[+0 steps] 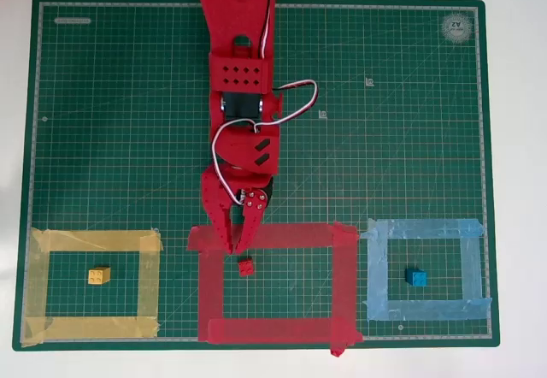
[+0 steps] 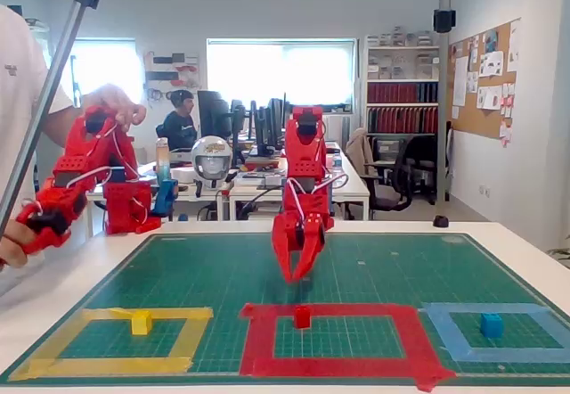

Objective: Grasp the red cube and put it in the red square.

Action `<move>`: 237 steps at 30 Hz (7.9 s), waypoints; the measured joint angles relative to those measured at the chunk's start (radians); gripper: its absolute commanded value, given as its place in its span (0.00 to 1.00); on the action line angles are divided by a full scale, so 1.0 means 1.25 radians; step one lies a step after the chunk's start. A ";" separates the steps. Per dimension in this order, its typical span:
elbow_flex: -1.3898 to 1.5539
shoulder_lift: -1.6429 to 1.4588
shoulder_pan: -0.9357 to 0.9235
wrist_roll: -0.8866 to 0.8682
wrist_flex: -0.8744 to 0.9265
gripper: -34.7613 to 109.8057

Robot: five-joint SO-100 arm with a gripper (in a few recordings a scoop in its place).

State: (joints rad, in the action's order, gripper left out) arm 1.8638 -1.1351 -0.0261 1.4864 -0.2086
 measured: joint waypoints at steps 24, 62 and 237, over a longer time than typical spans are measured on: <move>-0.119 0.164 0.012 0.000 -0.006 0.23; -0.198 0.282 0.034 -0.007 -0.171 0.23; 1.032 -1.743 0.011 0.015 1.220 0.23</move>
State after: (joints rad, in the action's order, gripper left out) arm 3.1539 -3.3134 -0.0123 1.5048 1.3162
